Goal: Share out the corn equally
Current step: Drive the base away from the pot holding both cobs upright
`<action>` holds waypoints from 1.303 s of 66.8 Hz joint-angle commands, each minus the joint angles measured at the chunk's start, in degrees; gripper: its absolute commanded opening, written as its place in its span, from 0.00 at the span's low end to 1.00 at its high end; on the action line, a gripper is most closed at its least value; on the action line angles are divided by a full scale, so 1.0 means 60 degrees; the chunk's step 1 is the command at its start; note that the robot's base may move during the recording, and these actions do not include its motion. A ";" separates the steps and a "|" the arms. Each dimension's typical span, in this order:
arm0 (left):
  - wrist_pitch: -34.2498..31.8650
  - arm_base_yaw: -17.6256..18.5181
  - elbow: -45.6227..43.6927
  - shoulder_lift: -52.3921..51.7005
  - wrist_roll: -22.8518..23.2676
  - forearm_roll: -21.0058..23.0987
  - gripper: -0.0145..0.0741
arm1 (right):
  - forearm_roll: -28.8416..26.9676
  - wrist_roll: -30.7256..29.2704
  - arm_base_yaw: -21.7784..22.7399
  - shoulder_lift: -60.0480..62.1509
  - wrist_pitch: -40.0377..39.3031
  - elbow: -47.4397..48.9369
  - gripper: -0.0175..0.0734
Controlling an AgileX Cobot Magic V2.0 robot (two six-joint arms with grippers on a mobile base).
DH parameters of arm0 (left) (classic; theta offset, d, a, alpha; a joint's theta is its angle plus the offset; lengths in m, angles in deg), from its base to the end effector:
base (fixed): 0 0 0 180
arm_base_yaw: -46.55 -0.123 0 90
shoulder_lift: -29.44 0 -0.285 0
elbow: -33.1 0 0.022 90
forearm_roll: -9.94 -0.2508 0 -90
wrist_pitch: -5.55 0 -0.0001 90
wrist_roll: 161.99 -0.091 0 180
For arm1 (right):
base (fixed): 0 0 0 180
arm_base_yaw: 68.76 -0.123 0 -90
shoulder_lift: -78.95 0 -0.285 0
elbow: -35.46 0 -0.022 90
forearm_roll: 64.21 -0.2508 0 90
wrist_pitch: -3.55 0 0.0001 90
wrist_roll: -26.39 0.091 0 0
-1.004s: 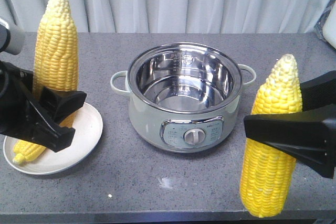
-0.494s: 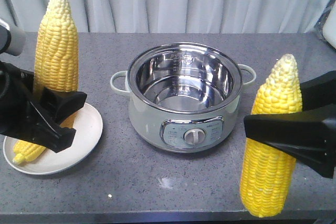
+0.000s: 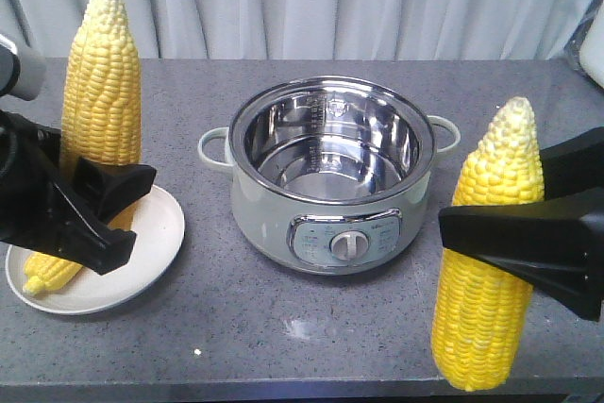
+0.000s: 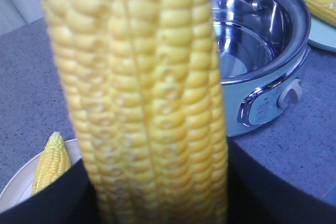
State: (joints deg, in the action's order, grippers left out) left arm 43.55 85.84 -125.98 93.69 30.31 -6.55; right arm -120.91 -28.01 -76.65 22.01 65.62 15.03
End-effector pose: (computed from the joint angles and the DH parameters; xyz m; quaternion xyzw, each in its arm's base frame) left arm 0.1650 -0.1144 0.3752 0.2589 0.8330 -0.0866 0.4812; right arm 0.1251 0.0852 0.4044 -0.3729 0.7392 0.3120 0.4661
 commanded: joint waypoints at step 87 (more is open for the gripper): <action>-0.0642 0.0038 -0.0249 -0.0154 -0.0005 -0.0092 0.45 | -0.0544 -0.0113 0.0023 0.0061 -0.0285 0.0216 0.37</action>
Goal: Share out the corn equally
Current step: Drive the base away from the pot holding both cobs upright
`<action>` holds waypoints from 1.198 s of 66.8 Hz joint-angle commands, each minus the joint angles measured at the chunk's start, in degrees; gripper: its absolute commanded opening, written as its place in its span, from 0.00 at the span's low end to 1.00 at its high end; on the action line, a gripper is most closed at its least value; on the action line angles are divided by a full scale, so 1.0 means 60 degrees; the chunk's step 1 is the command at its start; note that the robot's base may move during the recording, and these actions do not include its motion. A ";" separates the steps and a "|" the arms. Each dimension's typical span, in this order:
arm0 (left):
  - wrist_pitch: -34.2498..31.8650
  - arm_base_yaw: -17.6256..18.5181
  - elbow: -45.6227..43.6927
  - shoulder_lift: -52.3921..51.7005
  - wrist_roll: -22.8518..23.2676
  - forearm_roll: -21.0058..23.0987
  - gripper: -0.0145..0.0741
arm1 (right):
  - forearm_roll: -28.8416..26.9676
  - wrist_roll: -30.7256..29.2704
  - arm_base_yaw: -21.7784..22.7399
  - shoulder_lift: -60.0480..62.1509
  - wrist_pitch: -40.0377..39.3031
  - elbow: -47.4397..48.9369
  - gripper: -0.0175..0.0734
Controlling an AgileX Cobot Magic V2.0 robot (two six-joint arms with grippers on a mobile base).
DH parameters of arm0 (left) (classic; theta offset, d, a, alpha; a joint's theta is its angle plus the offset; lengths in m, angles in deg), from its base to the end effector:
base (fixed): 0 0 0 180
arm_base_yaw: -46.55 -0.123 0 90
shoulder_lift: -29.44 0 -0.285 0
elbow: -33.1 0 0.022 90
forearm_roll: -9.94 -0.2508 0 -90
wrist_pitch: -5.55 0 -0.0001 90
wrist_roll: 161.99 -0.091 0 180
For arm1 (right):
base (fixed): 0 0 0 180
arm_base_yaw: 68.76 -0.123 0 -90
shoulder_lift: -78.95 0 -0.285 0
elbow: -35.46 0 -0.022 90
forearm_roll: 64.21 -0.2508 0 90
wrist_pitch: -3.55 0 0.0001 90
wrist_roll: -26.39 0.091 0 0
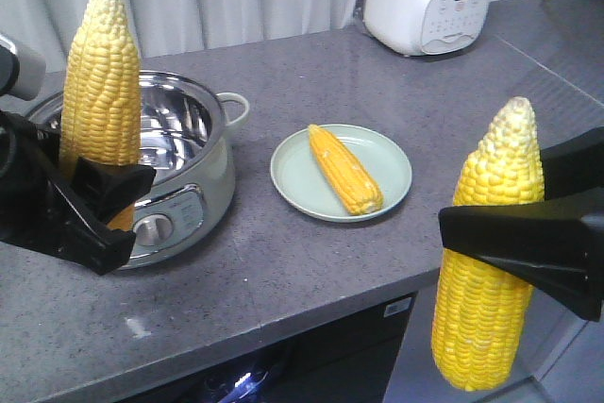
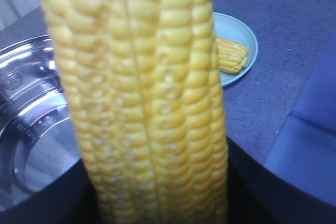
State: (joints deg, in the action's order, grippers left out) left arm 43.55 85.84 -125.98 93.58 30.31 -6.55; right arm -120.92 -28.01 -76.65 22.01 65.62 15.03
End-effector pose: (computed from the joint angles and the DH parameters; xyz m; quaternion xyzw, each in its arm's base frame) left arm 0.1646 -0.1141 0.3755 0.2587 0.8326 -0.0869 0.4820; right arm 0.1251 0.0852 0.4044 -0.3728 0.7392 0.3120 0.4661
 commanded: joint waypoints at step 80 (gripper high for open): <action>-0.0642 0.0038 -0.0249 -0.0137 -0.0005 -0.0092 0.45 | -0.0543 -0.0103 0.0023 0.0061 -0.0286 0.0216 0.37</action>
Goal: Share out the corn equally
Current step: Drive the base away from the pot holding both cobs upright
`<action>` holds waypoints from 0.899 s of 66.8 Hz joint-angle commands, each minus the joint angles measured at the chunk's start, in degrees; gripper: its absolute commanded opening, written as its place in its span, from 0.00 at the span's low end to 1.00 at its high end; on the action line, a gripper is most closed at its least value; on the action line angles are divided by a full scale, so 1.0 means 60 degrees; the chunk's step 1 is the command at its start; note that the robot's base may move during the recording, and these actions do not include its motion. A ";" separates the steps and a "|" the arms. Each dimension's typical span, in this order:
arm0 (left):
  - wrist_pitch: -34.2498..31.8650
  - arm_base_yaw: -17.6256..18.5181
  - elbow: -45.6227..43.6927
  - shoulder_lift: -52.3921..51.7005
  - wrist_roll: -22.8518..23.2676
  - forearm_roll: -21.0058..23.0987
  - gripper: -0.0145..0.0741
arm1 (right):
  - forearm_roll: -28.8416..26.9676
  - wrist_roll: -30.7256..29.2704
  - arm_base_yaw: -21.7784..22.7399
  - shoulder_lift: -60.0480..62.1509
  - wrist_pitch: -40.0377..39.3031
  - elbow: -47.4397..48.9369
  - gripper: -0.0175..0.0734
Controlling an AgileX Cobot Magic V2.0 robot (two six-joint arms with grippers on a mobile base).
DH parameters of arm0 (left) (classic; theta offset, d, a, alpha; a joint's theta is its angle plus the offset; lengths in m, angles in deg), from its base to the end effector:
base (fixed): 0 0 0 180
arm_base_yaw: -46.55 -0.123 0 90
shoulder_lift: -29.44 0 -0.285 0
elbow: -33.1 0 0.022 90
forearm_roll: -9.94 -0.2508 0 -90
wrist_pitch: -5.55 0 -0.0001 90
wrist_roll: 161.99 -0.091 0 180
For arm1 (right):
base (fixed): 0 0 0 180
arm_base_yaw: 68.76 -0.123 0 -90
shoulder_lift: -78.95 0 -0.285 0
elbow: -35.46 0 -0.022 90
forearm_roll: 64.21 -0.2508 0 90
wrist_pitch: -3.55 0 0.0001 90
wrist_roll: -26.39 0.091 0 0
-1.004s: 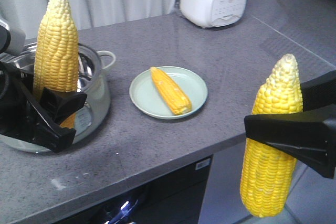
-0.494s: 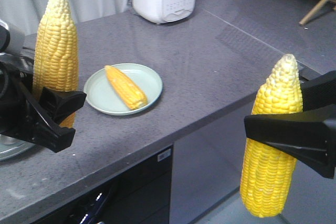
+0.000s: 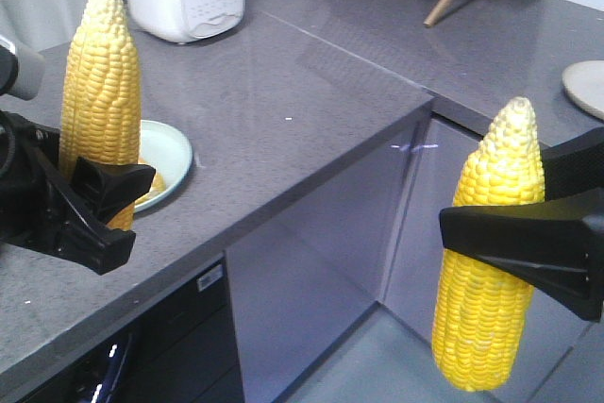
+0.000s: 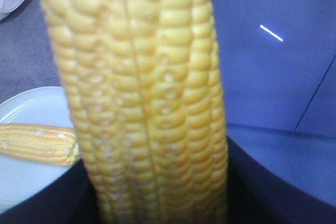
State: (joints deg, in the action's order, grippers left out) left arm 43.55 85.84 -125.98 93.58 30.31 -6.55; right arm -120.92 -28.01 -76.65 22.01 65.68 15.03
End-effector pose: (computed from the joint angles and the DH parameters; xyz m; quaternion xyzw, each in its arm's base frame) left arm 0.1646 -0.1141 0.3755 0.2587 0.8326 -0.0869 0.4820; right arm 0.1250 0.0853 0.4043 -0.3731 0.7392 0.3122 0.4657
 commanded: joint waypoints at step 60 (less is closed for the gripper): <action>-0.0642 0.0038 -0.0249 -0.0137 -0.0005 -0.0092 0.45 | -0.0543 -0.0114 0.0023 0.0061 -0.0296 0.0216 0.37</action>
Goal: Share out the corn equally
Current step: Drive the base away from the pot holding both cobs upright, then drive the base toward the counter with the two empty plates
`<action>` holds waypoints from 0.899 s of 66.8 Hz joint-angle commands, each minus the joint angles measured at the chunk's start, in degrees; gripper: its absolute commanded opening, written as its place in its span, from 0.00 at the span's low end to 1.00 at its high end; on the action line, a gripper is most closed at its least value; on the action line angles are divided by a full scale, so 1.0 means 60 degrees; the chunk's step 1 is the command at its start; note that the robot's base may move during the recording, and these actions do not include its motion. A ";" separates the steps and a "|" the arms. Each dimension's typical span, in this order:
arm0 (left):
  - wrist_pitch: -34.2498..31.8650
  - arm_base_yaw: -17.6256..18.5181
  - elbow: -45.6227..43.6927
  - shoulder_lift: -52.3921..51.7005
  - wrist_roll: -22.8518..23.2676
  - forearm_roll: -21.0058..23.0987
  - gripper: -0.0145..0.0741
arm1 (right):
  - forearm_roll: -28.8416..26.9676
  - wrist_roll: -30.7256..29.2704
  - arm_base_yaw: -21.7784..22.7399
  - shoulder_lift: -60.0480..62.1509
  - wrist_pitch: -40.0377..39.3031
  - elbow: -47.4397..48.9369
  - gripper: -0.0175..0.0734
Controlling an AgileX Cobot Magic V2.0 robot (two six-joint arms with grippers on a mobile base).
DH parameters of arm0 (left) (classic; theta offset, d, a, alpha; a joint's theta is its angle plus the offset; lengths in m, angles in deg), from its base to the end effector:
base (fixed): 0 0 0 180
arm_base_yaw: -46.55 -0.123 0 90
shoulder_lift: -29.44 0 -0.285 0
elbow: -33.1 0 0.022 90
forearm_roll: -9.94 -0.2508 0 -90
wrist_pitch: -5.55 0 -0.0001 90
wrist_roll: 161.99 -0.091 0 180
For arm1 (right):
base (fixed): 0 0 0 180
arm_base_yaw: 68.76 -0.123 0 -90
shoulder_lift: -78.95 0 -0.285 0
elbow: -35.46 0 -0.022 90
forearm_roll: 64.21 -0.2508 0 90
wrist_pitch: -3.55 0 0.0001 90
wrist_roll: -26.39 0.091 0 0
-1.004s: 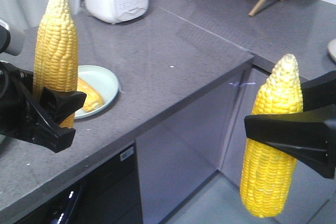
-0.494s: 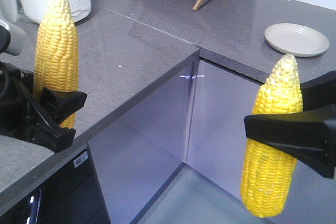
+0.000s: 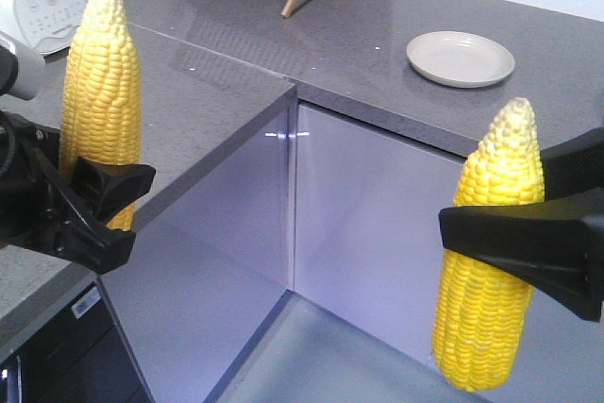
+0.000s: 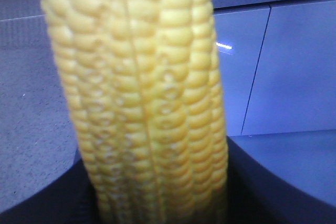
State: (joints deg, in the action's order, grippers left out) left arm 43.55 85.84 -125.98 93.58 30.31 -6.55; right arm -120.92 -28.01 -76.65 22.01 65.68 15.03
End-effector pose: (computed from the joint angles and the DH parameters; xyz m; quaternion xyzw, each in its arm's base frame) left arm 0.1646 -0.1141 0.3755 0.2587 0.8326 -0.0869 0.4820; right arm 0.1250 0.0853 0.4043 -0.3731 0.7392 0.3122 0.4657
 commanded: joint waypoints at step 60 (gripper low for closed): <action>-0.0642 0.0038 -0.0249 -0.0137 -0.0005 -0.0092 0.45 | -0.0543 -0.0114 0.0023 0.0061 -0.0296 0.0216 0.37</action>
State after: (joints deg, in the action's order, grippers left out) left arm 43.55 85.84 -125.98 93.58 30.31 -6.55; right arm -120.92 -28.01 -76.65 22.01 65.68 15.03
